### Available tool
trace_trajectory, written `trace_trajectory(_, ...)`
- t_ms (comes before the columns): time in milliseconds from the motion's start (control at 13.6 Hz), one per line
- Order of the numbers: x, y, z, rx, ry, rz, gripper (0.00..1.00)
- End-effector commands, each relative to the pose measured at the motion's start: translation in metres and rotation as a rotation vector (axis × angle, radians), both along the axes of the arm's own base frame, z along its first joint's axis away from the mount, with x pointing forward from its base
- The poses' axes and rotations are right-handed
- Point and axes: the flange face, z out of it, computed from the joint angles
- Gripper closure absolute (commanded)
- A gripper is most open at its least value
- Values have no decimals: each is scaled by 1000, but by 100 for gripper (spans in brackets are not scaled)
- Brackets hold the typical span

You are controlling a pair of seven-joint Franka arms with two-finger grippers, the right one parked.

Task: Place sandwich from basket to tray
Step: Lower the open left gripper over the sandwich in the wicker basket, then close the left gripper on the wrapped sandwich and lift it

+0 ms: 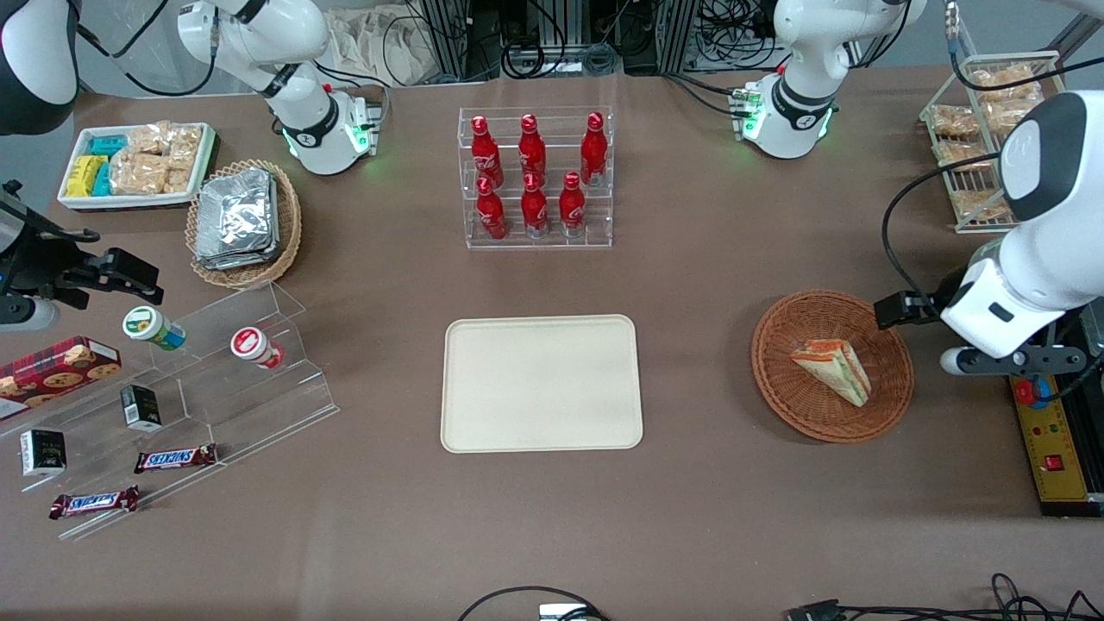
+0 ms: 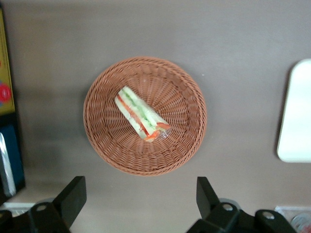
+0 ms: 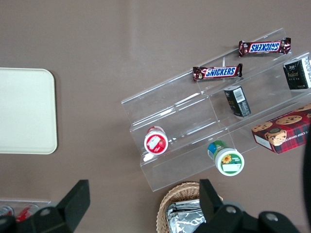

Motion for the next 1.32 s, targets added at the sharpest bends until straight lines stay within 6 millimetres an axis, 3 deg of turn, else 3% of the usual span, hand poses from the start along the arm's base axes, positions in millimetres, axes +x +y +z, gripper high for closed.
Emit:
trace_trajectory(0,-1,-2,-39,56,4,353,0)
trace_trajectory(147,-3,-7,-82,54,-57,599,0)
trace_trajectory(294,-13,-7,-130,52,-75,620,0)
trace_trajectory(515,-36,24,-196,27,-114,665,0)
trace_trajectory(882,-45,39,-255,23,-67,702,0)
trace_trajectory(1103,-42,38,-274,11,-63,705,0)
trace_trajectory(1176,-41,38,-272,11,-66,719,35)
trace_trajectory(1250,-42,38,-272,15,-63,733,94)
